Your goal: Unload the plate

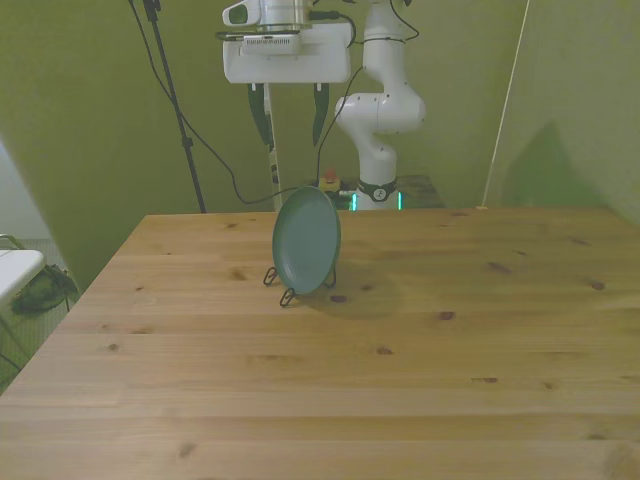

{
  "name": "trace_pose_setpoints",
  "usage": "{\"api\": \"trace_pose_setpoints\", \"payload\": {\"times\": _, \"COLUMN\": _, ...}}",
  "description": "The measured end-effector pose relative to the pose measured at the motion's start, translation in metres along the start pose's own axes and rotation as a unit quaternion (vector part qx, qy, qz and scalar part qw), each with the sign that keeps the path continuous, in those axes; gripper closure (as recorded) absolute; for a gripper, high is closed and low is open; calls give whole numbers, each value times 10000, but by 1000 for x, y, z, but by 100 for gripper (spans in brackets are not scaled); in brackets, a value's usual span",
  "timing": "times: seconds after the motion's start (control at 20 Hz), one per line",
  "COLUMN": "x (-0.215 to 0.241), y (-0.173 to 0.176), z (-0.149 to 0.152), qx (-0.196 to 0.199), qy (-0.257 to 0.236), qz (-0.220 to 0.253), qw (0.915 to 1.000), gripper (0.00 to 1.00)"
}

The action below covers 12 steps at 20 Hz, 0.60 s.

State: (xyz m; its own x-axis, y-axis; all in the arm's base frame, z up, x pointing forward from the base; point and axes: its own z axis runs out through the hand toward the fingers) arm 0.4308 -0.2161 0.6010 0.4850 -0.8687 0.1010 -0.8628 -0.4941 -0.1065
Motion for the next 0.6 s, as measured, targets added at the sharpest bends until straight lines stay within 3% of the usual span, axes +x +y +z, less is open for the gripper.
{"api": "trace_pose_setpoints", "payload": {"times": 0.2, "x": -1, "y": -10, "z": 12, "qx": 78, "qy": -209, "qz": -47, "qw": 9997, "gripper": 0}}
{"api": "trace_pose_setpoints", "payload": {"times": 0.45, "x": 31, "y": 15, "z": 2, "qx": 144, "qy": -976, "qz": -1015, "qw": 9899, "gripper": 0}}
{"api": "trace_pose_setpoints", "payload": {"times": 0.6, "x": 61, "y": 26, "z": -2, "qx": 146, "qy": -1025, "qz": -1511, "qw": 9831, "gripper": 0}}
